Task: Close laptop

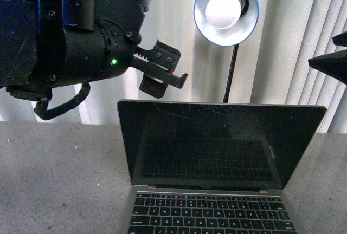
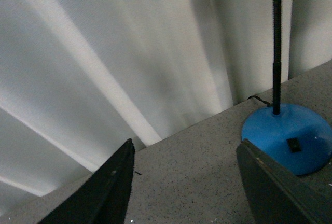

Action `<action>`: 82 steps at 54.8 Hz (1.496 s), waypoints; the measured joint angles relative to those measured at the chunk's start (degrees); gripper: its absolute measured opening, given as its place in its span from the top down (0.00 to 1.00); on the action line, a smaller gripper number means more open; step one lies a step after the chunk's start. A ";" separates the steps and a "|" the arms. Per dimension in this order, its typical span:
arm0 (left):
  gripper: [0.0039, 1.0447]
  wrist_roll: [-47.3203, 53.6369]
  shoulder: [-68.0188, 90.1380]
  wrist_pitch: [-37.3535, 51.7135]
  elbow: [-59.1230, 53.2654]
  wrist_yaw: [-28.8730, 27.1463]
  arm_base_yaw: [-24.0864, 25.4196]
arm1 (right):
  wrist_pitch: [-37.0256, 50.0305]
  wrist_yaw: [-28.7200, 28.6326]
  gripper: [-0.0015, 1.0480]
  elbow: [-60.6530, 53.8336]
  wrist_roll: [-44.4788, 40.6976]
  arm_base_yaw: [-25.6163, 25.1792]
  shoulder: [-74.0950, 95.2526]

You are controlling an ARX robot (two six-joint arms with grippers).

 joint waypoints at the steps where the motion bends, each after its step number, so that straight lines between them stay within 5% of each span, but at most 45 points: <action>1: 0.45 0.28 0.07 0.00 0.07 0.13 -0.13 | -0.76 -0.66 0.63 0.39 -1.14 -0.02 0.28; 12: 0.82 5.73 0.77 -2.62 1.73 0.09 -1.42 | -5.70 -1.77 0.98 3.54 -12.15 -0.15 3.67; 17: 0.97 7.04 1.27 -4.72 2.64 1.05 -1.49 | -5.29 -1.79 0.97 4.76 -13.16 -0.15 5.31; 31: 0.97 10.40 2.84 -10.91 5.51 5.62 -1.51 | -6.75 -1.64 0.97 6.45 -17.03 1.22 9.20; 82: 0.97 15.30 2.99 -18.91 6.60 7.78 -0.85 | -7.17 -2.10 0.97 6.73 -18.40 5.31 12.44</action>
